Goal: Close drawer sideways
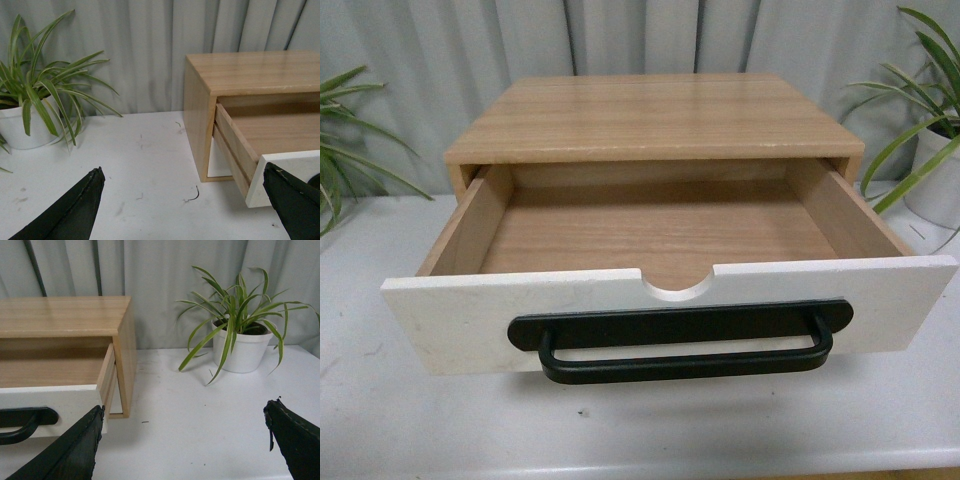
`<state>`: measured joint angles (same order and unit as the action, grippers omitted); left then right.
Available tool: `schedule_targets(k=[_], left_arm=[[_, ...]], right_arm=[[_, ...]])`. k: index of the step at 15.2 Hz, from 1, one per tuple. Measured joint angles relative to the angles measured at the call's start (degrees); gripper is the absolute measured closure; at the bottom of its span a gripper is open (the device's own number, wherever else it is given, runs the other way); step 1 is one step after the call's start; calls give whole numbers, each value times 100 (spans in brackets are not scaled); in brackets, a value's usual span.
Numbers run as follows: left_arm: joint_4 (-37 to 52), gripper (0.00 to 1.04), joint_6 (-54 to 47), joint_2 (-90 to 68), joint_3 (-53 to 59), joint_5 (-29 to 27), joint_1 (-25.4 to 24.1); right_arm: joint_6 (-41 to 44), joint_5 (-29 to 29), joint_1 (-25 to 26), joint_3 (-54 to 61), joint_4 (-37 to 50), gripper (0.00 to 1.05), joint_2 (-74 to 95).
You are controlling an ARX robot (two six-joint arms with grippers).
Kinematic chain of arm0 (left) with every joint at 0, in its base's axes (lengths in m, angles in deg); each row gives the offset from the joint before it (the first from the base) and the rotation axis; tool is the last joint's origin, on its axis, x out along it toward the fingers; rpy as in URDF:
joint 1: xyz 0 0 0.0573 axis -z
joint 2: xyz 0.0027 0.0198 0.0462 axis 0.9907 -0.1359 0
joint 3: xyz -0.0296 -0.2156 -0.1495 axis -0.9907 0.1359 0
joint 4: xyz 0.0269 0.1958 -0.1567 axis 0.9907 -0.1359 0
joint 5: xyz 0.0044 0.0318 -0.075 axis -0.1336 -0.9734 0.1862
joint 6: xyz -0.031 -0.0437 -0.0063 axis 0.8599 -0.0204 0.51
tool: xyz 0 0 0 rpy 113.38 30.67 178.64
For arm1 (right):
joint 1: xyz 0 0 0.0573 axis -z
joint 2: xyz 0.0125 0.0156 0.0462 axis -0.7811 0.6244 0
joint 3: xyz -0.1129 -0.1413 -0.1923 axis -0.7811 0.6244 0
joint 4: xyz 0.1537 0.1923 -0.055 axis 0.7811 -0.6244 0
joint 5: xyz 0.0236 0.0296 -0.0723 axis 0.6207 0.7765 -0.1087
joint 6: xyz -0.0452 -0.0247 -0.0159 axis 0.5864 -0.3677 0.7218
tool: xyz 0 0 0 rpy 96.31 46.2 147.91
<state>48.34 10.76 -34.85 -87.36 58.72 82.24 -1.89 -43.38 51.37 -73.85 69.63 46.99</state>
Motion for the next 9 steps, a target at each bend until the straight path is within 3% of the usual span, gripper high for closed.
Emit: schedule_targets(k=[9], left_arm=[[0,7,0,0,0,0,0]], right_arm=[[0,0,0,0,0,6,0]])
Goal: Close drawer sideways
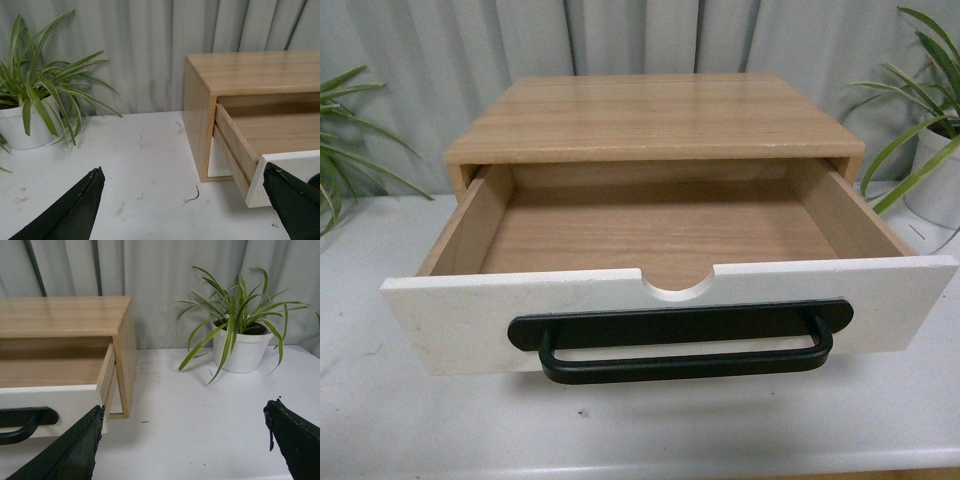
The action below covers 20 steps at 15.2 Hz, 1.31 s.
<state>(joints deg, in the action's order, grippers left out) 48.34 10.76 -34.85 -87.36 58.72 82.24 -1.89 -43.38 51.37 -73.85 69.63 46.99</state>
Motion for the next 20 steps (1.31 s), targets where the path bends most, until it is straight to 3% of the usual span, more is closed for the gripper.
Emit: schedule_targets(k=[4,7,9,11,12,15,17,20], left_arm=[[0,7,0,0,0,0,0],[-1541,7,743,-846,-632,-1019,358],[-1779,7,1394,-1213,-1071,-1307,133],[-986,7,1287,-1639,-1543,-1025,114],[-79,7,516,-2883,-1801,-459,-31],[293,7,-1486,-4500,-2817,208,168],[-461,7,-3453,-4859,-3176,369,732],[-1523,7,-5912,-5018,-3613,179,1121]], right_arm=[[0,0,0,0,0,6,0],[-782,256,168,-208,-472,6,553],[-1764,437,341,-402,407,6,1519],[-1838,444,138,-857,1733,6,2857],[-1294,503,46,-1611,2603,6,4210],[953,664,-448,-2889,2621,6,5543],[2979,896,-717,-3226,2277,6,5753],[6299,1200,-789,-3519,898,6,5792]])
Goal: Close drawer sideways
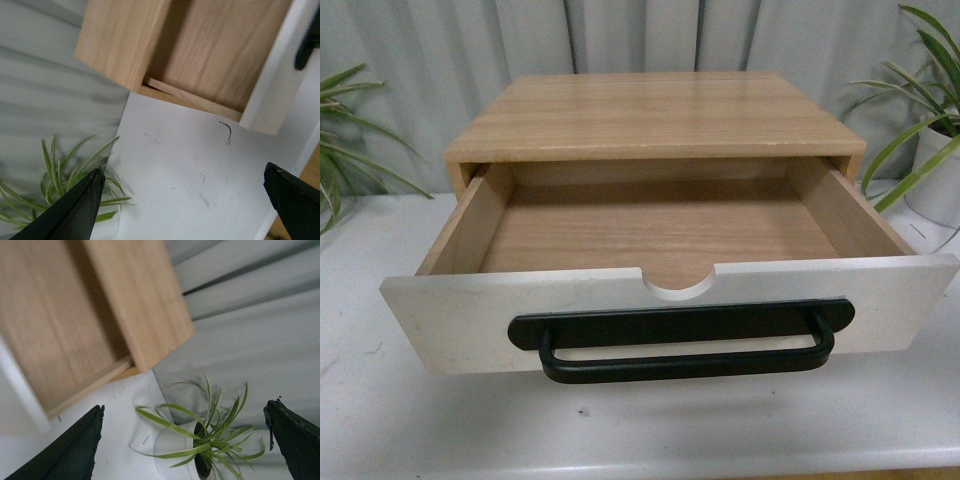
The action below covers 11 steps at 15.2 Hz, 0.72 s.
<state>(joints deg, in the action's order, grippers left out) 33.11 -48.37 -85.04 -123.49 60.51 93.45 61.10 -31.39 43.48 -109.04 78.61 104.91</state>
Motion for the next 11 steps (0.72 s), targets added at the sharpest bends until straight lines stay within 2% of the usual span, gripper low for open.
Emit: schedule_targets(k=[2,4,7,11], left_arm=[[-426,7,-752,-42,-92,-96,382],[-232,7,-892,-273,-55,-374,861],[435,7,-935,-831,98,-787,1209],[1003,7,-872,-1443,109,-890,1436]], right_arm=[[1720,98,0,-24,-1069,6,0],[2479,120,0,-24,-1193,6,190],[2691,35,-127,-24,-975,6,505],[2540,-94,-378,-20,-992,6,817]])
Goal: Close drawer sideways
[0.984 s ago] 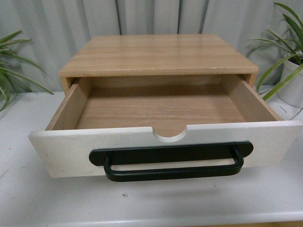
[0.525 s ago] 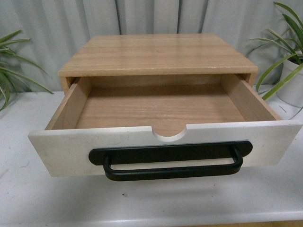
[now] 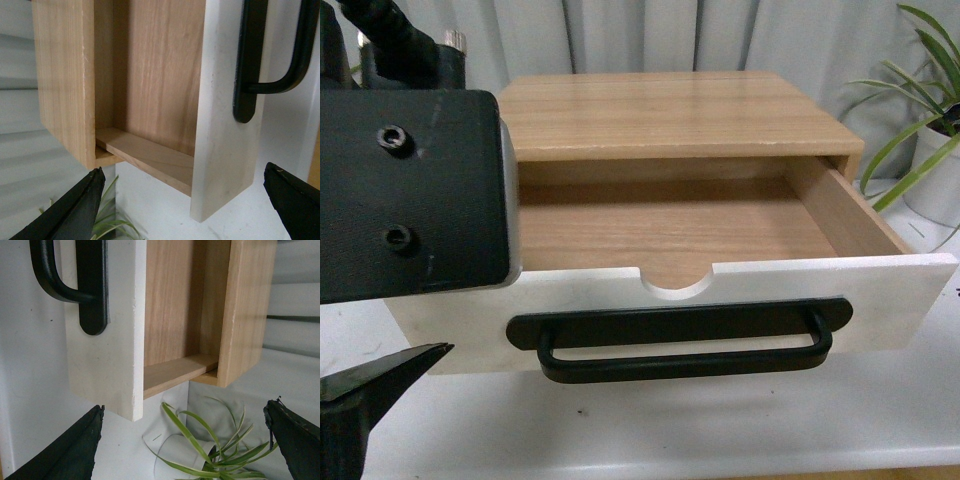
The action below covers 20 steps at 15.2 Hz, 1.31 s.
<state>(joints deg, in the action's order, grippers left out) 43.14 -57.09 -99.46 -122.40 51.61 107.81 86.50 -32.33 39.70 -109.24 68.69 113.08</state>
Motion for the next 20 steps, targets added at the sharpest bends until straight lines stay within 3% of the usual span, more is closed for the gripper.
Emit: schedule_targets(k=[13,20], left_arm=[[1392,7,219,-1088,-98,-293,-186],[2190,7,479,-1867,-570,-632,-105]], right_arm=[[-476,-186,-17,-476,675,6,1154],[-643,-160,315,-1108,1062,6,2037]])
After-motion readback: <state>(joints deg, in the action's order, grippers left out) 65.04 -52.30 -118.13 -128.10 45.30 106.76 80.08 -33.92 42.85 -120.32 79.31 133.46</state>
